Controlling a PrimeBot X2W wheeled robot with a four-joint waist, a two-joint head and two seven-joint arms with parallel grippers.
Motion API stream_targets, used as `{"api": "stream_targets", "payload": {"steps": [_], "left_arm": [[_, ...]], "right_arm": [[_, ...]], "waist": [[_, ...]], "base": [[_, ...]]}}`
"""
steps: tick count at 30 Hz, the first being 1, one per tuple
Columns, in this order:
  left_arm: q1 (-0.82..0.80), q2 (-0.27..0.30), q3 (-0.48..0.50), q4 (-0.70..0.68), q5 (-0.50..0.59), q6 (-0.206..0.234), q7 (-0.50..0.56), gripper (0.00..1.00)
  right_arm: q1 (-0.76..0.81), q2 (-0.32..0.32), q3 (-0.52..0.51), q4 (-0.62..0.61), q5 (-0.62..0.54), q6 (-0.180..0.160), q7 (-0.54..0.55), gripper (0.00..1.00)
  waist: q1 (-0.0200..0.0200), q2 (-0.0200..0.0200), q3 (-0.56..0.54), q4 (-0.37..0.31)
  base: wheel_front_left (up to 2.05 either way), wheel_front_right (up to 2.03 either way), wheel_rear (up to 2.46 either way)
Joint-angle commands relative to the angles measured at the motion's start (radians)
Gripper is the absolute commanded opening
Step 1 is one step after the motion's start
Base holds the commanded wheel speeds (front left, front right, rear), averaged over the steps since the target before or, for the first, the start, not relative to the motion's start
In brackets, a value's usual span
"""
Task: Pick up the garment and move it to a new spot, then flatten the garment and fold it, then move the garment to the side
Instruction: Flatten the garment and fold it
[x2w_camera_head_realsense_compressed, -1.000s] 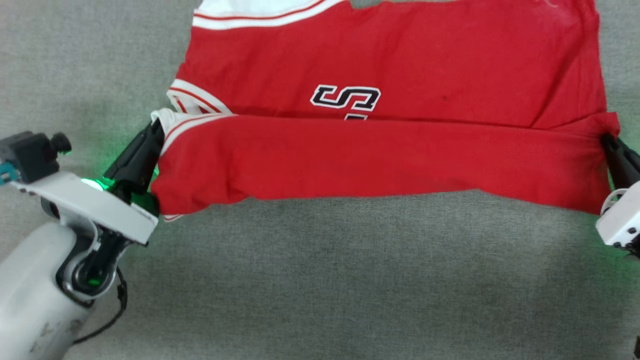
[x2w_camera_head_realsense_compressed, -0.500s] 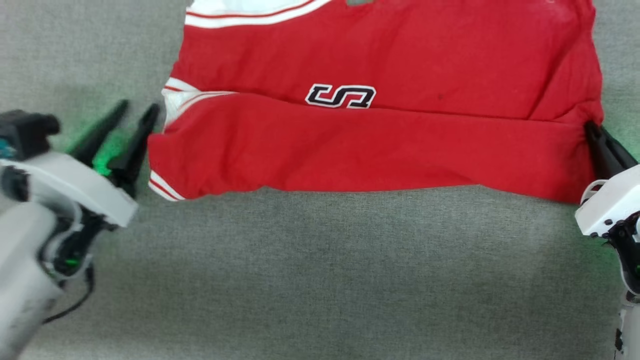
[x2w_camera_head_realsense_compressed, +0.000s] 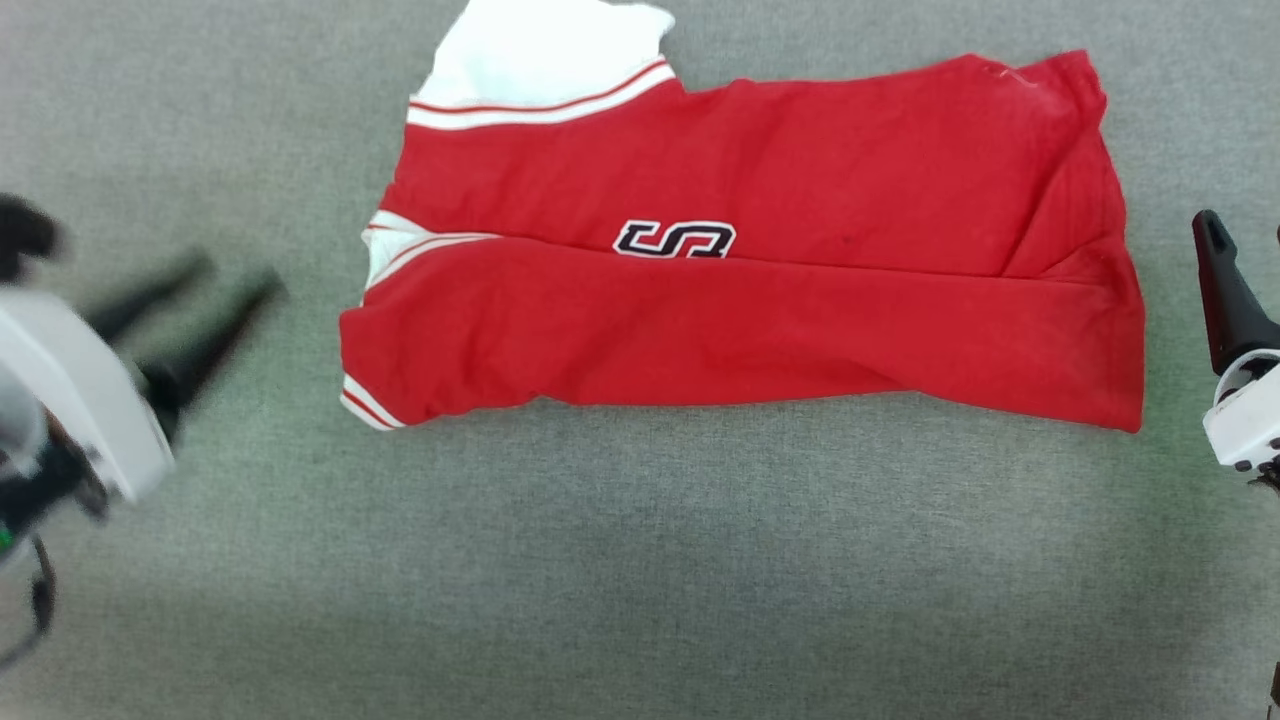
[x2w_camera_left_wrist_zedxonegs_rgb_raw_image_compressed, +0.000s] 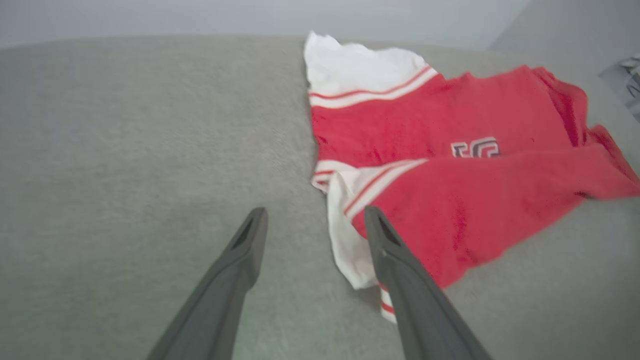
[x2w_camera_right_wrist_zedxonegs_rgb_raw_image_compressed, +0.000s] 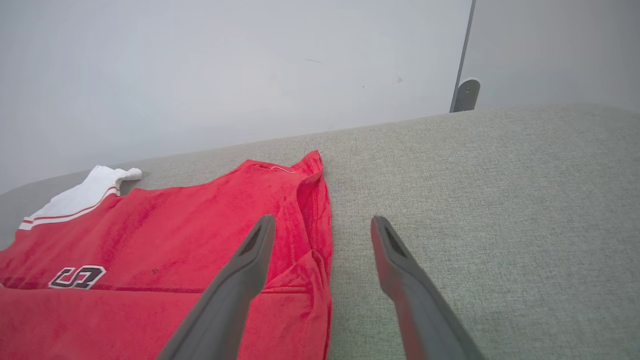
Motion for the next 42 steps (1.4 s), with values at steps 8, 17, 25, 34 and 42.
{"api": "stream_targets", "payload": {"steps": [8, 17, 25, 34, 42], "left_arm": [[-0.016, 0.088, -0.079, -0.188, -0.107, 0.002, 0.312, 1.0], [-0.024, 0.029, -0.072, -0.122, -0.172, 0.002, 0.337, 1.0], [-0.015, -0.018, -0.094, -0.078, -0.188, 0.003, 0.371, 1.0], [0.009, -0.055, -0.094, -0.062, -0.215, 0.003, 0.391, 0.0], [0.02, -0.051, -0.083, -0.09, -0.203, 0.002, 0.396, 0.0]], "right_arm": [[0.003, 0.012, 0.022, -0.008, 0.009, 0.0, -0.001, 1.0], [-0.012, 0.027, 0.044, -0.026, -0.003, 0.0, -0.003, 1.0], [-0.02, 0.036, 0.06, -0.058, -0.017, 0.0, 0.014, 1.0], [-0.005, 0.018, 0.119, -0.092, -0.021, 0.0, 0.12, 1.0], [-0.028, -0.045, 0.177, -0.102, -0.015, 0.0, 0.464, 1.0]], "waist": [[0.0, 0.0, 0.023, -0.027], [0.0, 0.0, 0.098, -0.065], [0.0, 0.0, 0.132, -0.091], [0.0, 0.0, 0.125, -0.1], [0.0, 0.0, 0.123, -0.104]], "base": [[0.0, 0.0, 0.0], [0.0, 0.0, 0.0], [0.0, 0.0, 0.0], [0.0, 0.0, 0.0], [0.0, 0.0, 0.0]]}}
